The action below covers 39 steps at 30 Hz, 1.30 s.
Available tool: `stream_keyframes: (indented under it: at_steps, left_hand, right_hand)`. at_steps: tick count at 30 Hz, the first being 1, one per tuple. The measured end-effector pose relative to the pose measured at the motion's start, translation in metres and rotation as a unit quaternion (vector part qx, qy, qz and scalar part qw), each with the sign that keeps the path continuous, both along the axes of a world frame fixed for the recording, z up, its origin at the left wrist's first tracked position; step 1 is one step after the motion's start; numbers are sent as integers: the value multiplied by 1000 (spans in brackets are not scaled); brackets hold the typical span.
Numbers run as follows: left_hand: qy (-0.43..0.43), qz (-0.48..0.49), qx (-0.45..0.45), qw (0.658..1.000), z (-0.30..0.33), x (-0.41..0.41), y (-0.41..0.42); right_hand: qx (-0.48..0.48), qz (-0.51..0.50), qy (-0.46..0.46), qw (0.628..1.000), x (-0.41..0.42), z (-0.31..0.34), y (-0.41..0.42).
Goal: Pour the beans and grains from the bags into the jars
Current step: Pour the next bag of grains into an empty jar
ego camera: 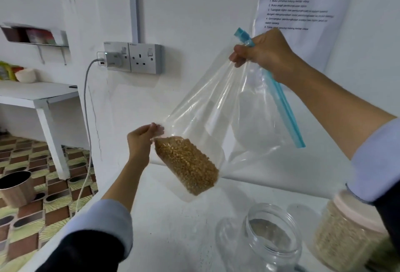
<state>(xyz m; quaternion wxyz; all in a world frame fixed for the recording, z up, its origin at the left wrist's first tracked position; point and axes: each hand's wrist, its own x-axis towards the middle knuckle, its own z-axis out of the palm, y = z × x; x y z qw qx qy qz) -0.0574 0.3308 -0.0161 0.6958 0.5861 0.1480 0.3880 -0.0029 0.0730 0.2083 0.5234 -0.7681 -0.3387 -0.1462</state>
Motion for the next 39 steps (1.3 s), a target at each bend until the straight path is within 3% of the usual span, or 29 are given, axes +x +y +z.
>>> stream_keyframes:
  at_steps: [5, 8, 10, 14, 17, 21, 30, 39]
  left_hand:
    - [0, 120, 193, 974, 39, -2, -1]
    - [-45, 207, 382, 900, 57, -12, 8]
    - [-76, 229, 428, 871, 71, -16, 10]
    - [-117, 198, 312, 922, 105, -20, -3]
    - [-139, 183, 258, 938, 121, -19, -7]
    - [-151, 186, 231, 943, 130, -24, -9]
    - [-173, 178, 248, 936, 154, -44, -14]
    - [-156, 199, 243, 936, 166, -58, -26]
  right_hand:
    - [47, 5, 49, 998, 0, -10, -36]
    - [75, 19, 64, 995, -3, -14, -55]
    - [84, 21, 66, 994, -4, -14, -65]
    - [125, 40, 103, 986, -4, -12, -81]
    - [67, 18, 91, 993, -3, -16, -87]
    - [49, 23, 61, 997, -12, -20, -94]
    - [8, 70, 127, 989, -29, -20, -119]
    - [179, 67, 163, 968, -55, -42, -113]
